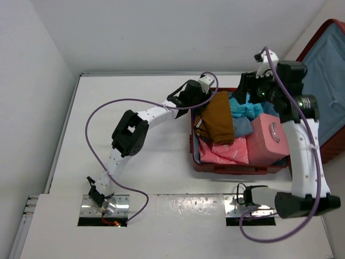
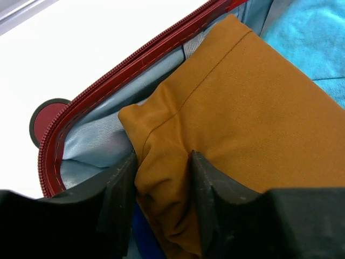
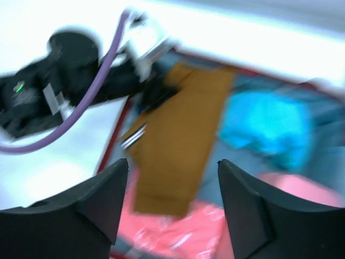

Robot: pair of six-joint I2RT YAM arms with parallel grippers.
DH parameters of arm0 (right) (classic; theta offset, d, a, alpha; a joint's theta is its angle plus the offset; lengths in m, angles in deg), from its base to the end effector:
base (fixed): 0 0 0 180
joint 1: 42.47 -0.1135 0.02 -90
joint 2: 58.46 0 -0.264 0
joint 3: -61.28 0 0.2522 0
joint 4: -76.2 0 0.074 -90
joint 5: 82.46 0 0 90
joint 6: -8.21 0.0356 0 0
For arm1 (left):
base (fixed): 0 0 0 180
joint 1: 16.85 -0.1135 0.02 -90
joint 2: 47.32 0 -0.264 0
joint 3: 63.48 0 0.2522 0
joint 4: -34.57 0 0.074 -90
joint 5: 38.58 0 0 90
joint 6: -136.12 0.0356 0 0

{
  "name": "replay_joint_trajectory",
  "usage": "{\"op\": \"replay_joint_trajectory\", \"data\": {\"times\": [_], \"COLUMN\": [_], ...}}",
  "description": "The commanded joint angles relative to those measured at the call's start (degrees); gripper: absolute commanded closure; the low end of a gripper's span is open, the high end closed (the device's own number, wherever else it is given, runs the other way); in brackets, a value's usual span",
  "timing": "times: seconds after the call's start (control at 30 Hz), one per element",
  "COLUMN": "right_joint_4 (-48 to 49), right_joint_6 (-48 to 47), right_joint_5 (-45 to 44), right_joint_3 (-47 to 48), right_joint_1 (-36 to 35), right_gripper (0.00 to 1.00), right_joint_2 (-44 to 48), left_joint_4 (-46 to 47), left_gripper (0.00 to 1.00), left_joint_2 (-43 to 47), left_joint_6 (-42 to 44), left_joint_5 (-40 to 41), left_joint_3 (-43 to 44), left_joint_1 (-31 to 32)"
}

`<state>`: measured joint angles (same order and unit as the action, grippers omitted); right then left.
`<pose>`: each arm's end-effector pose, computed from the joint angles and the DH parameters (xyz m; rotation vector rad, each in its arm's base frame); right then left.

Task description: Pack the luggage

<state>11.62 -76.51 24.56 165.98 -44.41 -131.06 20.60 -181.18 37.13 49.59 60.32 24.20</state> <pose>0.2453 0.0187 0.4414 -0.1127 2.1319 0.3913 0.4150 -0.3629 0.2152 0.5835 1.9542 -0.5893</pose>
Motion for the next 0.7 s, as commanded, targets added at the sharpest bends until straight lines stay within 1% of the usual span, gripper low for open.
{"op": "replay_joint_trajectory", "data": {"times": [0.0,0.03,0.07,0.1,0.13,0.17,0.2,0.23,0.27,0.3,0.37,0.4,0.43,0.47,0.53,0.57,0.67], "right_joint_4": [9.8,11.7,13.3,14.8,15.4,18.0,18.7,19.4,21.5,22.3,24.2,25.1,25.9,26.4,27.4,27.7,28.9], "right_joint_6": [-2.2,-2.8,-3.3,-4.8,-6.7,-8.1,-8.5,-11.5,-12.5,-14.1,-17.0,-17.9,-18.8,-22.1,-24.3,-27.5,-32.0], "right_joint_5": [-14.2,-16.6,-23.4,-25.7,-29.0,-30.6,-33.3,-36.1,-38.6,-40.2,-41.1,-42.1,-43.0,-43.6,-46.0,-47.2,-49.9], "right_joint_3": [-2.0,-1.8,-1.4,-0.9,-0.7,-0.3,-0.1,0.7,0.9,1.1,1.2,1.1,1.1,0.9,0.8,0.6,0.8], "right_joint_1": [0.3,0.4,0.4,0.5,0.4,0.4,0.8,0.6,0.8,1.3,1.8,4.3,4.7,5.0,5.0,5.1,5.4], "right_gripper": [0.31,0.30,0.27,0.25,0.23,0.19,0.18,0.17,0.17,0.16,0.16,0.15,0.15,0.14,0.12,0.12,0.11], "right_joint_2": [5.2,5.9,6.4,6.2,6.7,6.7,6.9,6.9,6.9,7.2,7.8,8.1,8.2,8.3,8.3,8.3,8.2], "left_joint_4": [-8.4,-5.4,-4.0,-3.1,-2.5,-2.5,-2.5,-2.0,-0.9,-0.2,2.0,2.7,3.3,3.9,4.4,4.4,4.4], "left_gripper": [0.50,0.49,0.47,0.46,0.41,0.36,0.32,0.28,0.21,0.19,0.16,0.14,0.14,0.13,0.13,0.13,0.13], "left_joint_2": [-0.5,2.0,3.2,4.2,5.0,5.6,7.0,7.9,9.7,9.7,12.7,13.5,14.5,16.1,17.5,18.6,19.9], "left_joint_6": [0.3,0.9,1.4,2.0,2.7,3.3,4.0,4.0,4.7,5.6,6.9,6.9,7.6,8.3,8.8,8.8,8.8], "left_joint_5": [-3.0,-3.8,-4.3,-4.3,-4.3,-4.3,-4.3,-4.3,-3.7,-3.7,-3.1,-3.1,-3.1,-3.1,-2.6,-2.6,-2.6], "left_joint_3": [-6.3,-8.9,-10.0,-10.9,-10.9,-10.9,-10.9,-10.9,-11.6,-12.4,-14.1,-14.1,-14.9,-14.9,-15.6,-15.6,-15.6], "left_joint_1": [2.2,2.2,2.7,2.7,2.7,3.5,3.5,4.1,4.7,4.7,5.3,5.9,5.9,5.9,6.5,6.5,7.0]}}
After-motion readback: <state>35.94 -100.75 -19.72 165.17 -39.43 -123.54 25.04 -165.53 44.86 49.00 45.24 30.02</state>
